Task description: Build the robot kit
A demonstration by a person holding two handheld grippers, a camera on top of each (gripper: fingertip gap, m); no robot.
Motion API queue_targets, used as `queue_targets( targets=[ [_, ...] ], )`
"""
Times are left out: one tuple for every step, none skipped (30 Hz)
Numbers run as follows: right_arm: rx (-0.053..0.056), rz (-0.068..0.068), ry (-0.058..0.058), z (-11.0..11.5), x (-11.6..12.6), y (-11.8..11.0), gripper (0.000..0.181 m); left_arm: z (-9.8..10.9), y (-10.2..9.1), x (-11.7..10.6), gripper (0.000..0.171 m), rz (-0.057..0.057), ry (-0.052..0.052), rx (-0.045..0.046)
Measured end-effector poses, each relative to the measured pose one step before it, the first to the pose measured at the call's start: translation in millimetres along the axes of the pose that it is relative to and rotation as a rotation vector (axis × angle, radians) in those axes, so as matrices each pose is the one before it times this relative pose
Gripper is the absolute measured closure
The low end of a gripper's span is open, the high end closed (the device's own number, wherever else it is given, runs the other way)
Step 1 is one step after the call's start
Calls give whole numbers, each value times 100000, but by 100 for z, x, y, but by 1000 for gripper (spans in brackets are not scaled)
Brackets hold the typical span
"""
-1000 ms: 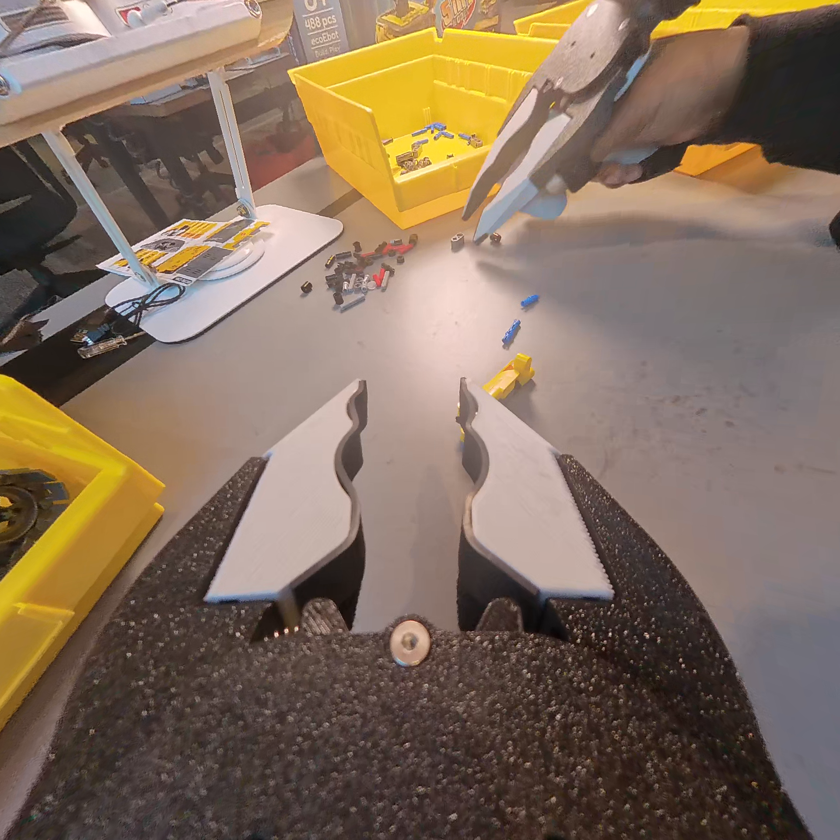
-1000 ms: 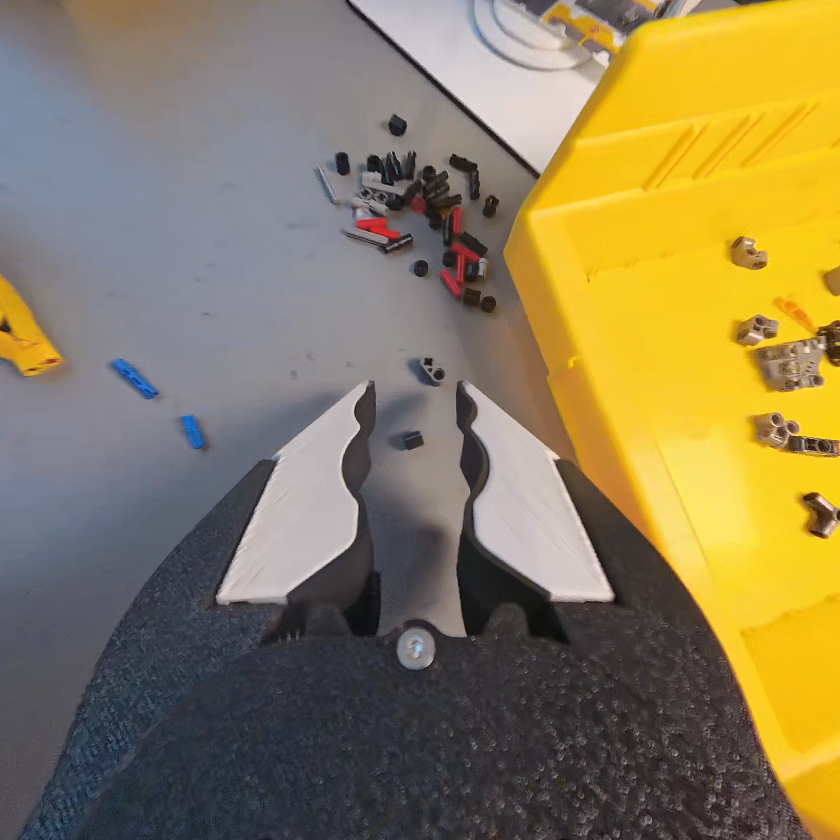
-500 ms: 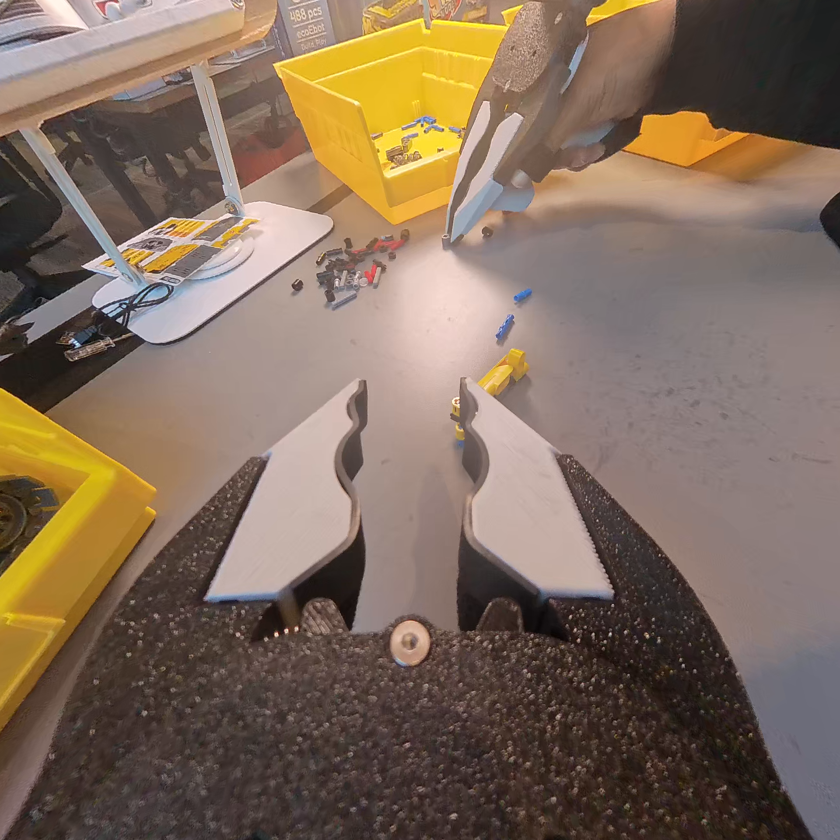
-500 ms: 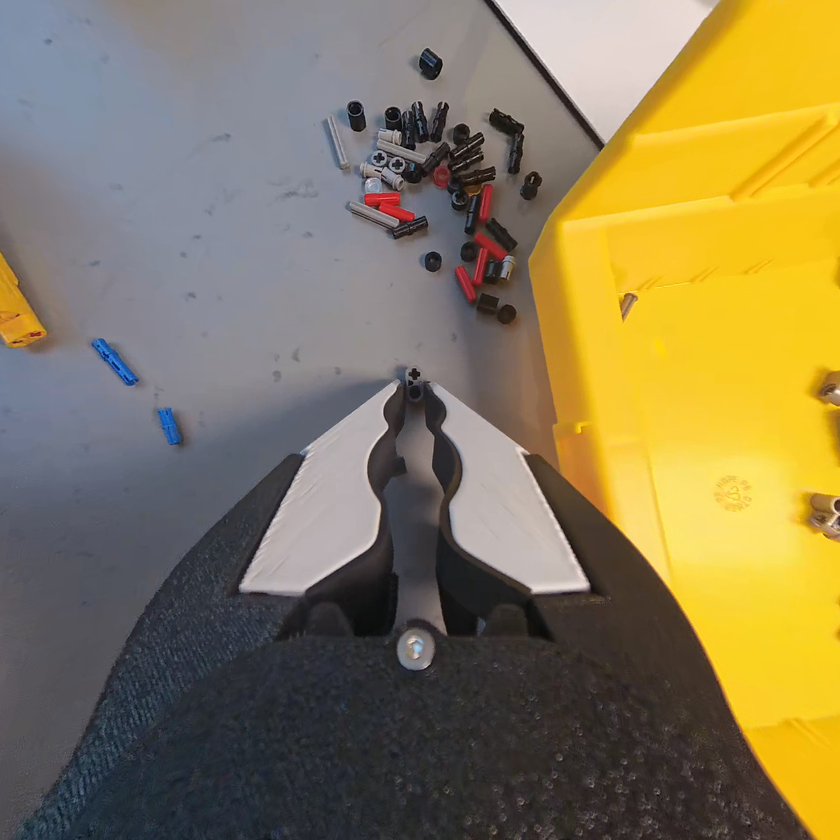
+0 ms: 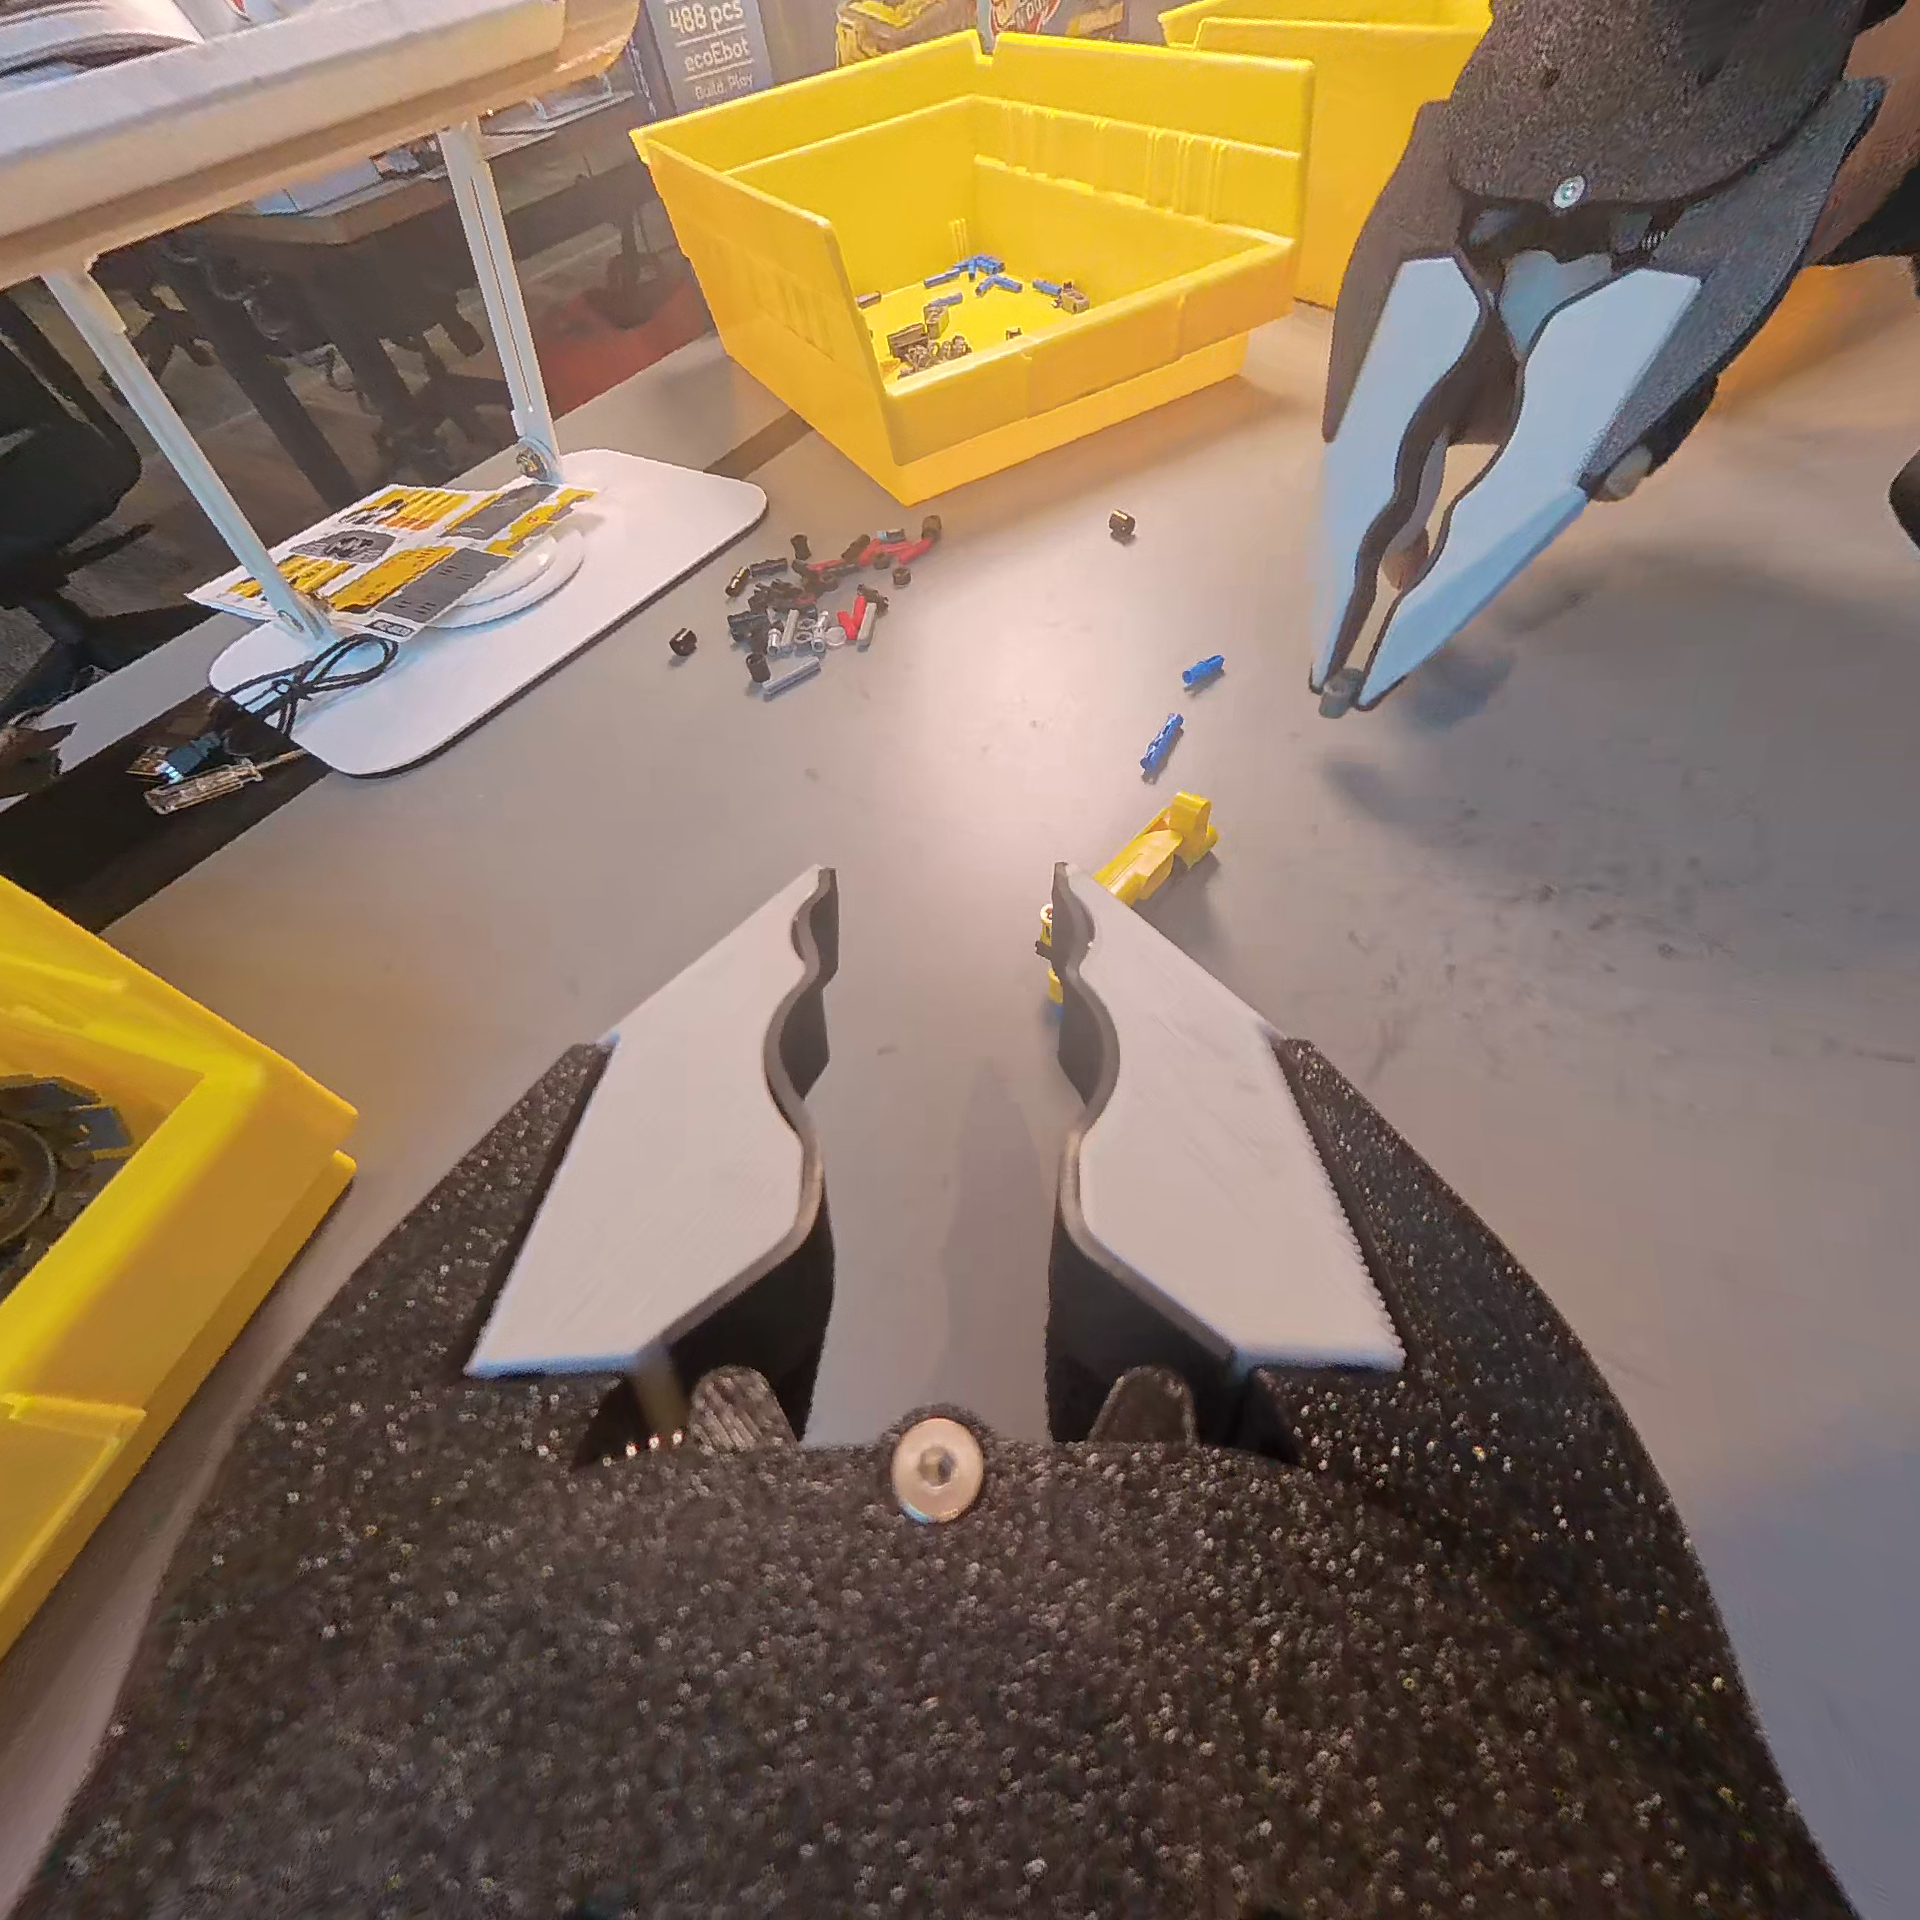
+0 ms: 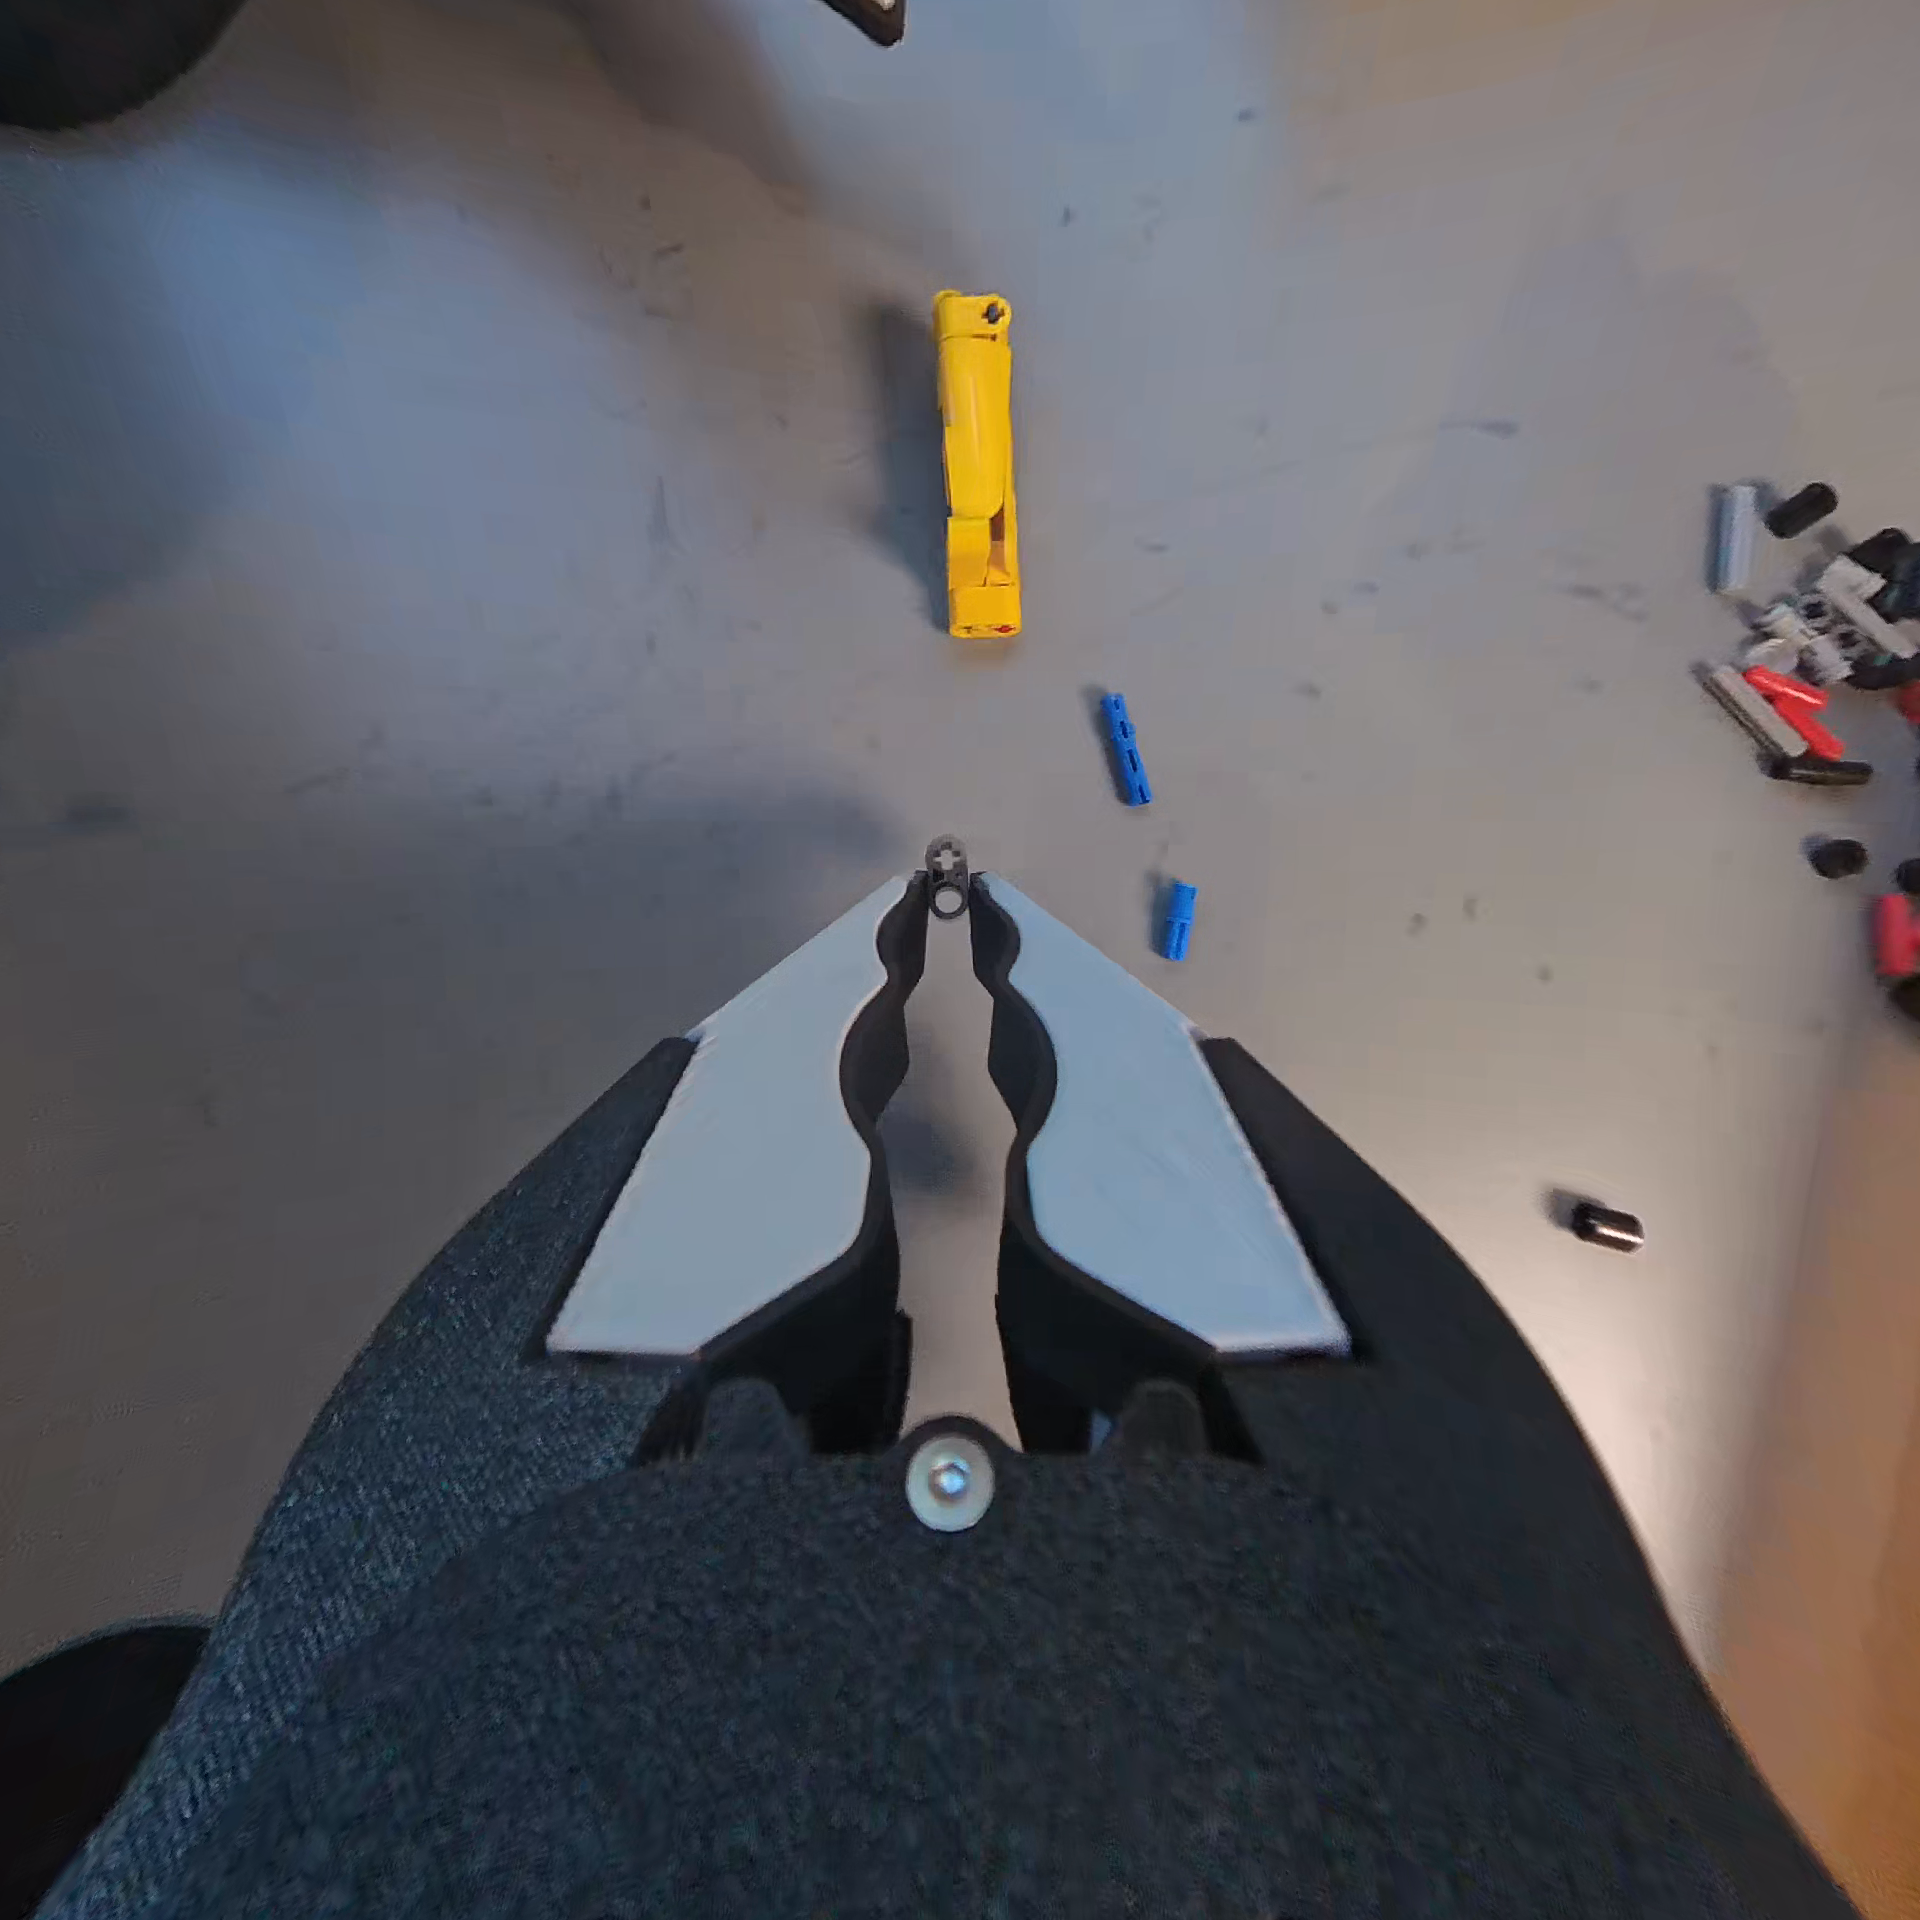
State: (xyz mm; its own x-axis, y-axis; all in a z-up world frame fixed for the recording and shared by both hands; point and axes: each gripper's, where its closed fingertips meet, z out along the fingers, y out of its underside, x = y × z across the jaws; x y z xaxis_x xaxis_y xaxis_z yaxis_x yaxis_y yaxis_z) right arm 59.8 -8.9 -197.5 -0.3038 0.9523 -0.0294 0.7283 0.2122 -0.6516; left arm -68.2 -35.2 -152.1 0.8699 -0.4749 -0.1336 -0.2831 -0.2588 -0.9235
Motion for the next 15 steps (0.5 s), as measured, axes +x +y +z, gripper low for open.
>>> queue_targets(
  targets=[
    [-788, 153, -189, 221, -143, 162, 174, -18, -5, -8, 131, 58, -148, -16],
    [-828, 174, 48, 207, 4, 204, 174, -31, -30, -23, 131, 92, -192, 70],
    [-936, 158, 448, 169, 116, 173, 174, -43, -42, -33, 131, 106, -220, 127],
    [-759, 41, 319, 145, 102, 128, 174, -37, -37, -27, 131, 55, -207, 162],
    [-659, -75, -57, 132, 22, 109, 174, -37, -45, -29, 131, -13, -152, 153],
    [-866, -91, -23, 121, 2, 116, 174, -26, -20, -19, 131, -47, -85, 87],
    [-861, -212, 265, 92, 47, 103, 174, -5, -11, -12, 131, -44, -37, 29],
    [-219, -173, 5, 49, 16, 28, 174, -1, 12, 0, 131, -33, 36, -3],
    [114, 236, -198, 10, -22, -19, 174, 9, 13, 12, 131, -26, 95, -45],
    [149, 257, -117, 10, 36, -7, 174, 25, 21, 24, 131, 24, 108, -95],
    [212, 103, -136, 11, 0, -9, 174, 23, 25, 20, 131, 65, 96, -123],
    [272, 160, -90, -18, 0, 9, 174, 13, 25, 14, 131, 38, 68, -87],
    [299, 230, -56, -5, 12, 5, 174, 24, 18, 13, 131, -33, 64, -54],
    [258, 79, 71, -15, 9, 6, 174, 15, 26, -4, 131, -80, 43, -70],
    [171, -79, 183, -7, 0, 2, 173, 23, 25, -14, 131, -97, -7, -80]
  ],
)
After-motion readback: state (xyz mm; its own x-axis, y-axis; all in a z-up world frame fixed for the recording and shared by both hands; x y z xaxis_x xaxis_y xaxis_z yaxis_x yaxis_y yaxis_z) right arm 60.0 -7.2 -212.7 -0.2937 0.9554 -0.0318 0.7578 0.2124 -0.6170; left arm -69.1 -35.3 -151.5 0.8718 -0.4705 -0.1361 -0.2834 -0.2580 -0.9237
